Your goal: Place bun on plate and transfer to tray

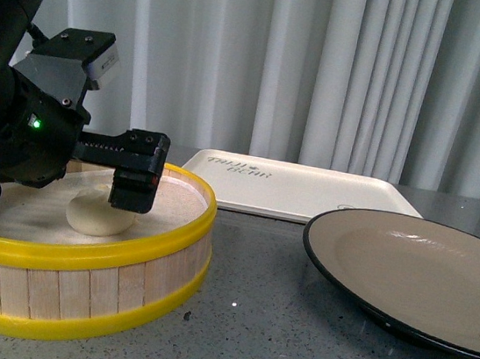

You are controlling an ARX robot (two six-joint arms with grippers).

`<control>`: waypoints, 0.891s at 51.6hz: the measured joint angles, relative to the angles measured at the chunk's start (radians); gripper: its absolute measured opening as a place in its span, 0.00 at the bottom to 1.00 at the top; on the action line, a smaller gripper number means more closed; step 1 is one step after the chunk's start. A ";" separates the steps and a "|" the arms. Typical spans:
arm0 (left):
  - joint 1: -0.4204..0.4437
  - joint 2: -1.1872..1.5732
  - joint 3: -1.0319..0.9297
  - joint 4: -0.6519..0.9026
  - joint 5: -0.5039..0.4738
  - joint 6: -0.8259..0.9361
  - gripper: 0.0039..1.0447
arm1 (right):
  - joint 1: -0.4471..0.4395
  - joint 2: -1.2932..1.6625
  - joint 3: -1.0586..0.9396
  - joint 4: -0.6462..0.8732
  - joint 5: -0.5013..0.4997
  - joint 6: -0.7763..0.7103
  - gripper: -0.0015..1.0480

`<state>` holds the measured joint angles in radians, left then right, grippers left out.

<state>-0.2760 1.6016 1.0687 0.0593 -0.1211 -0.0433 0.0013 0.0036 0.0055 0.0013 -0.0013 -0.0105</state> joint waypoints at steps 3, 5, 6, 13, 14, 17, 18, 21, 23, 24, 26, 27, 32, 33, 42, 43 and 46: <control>-0.002 0.007 0.000 -0.002 0.000 -0.001 0.94 | 0.000 0.000 0.000 0.000 0.000 0.000 0.92; -0.002 0.008 0.000 -0.002 0.000 -0.002 0.94 | 0.000 0.000 0.000 0.000 0.000 0.000 0.92; -0.002 0.009 0.000 -0.003 0.000 -0.003 0.94 | 0.000 0.000 0.000 0.000 0.000 0.000 0.92; -0.006 0.016 0.004 -0.007 -0.011 -0.002 0.94 | 0.000 0.000 0.000 0.000 0.000 0.000 0.92; -0.007 0.018 0.005 -0.008 -0.012 -0.002 0.94 | 0.000 0.000 0.000 0.000 0.000 0.000 0.92; -0.009 0.024 0.008 -0.008 -0.014 0.000 0.94 | 0.000 0.000 0.000 0.000 0.000 0.000 0.92; -0.009 0.026 0.009 -0.010 -0.014 0.000 0.94 | 0.000 0.000 0.000 0.000 0.000 0.000 0.92; -0.010 0.031 0.013 -0.016 -0.017 0.000 0.94 | 0.000 0.000 0.000 0.000 0.000 0.000 0.92; -0.011 0.035 0.015 -0.021 -0.020 0.000 0.94 | 0.000 0.000 0.000 0.000 0.000 0.000 0.92; -0.013 0.037 0.016 -0.024 -0.022 0.000 0.94 | 0.000 0.000 0.000 0.000 0.000 0.000 0.92; -0.014 0.040 0.016 -0.030 -0.023 0.000 0.94 | 0.000 0.000 0.000 0.000 0.000 0.000 0.92; -0.015 0.041 0.016 -0.032 -0.024 0.001 0.94 | 0.000 0.000 0.000 0.000 0.000 0.000 0.92; -0.022 0.047 0.016 -0.034 -0.030 0.010 0.82 | 0.000 0.000 0.000 0.000 0.000 0.000 0.92; -0.022 0.047 0.016 -0.034 -0.028 0.009 0.78 | 0.000 0.000 0.000 0.000 0.000 0.000 0.92; -0.020 0.045 0.016 -0.034 -0.026 0.010 0.53 | 0.000 0.000 0.000 0.000 0.000 0.000 0.92; -0.019 0.043 0.016 -0.034 -0.026 0.012 0.50 | 0.000 0.000 0.000 0.000 0.000 0.000 0.92; -0.016 0.039 0.016 -0.033 -0.026 0.013 0.42 | 0.000 0.000 0.000 0.000 0.000 0.000 0.92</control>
<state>-0.2920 1.6402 1.0851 0.0261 -0.1471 -0.0303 0.0013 0.0036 0.0055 0.0013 -0.0013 -0.0105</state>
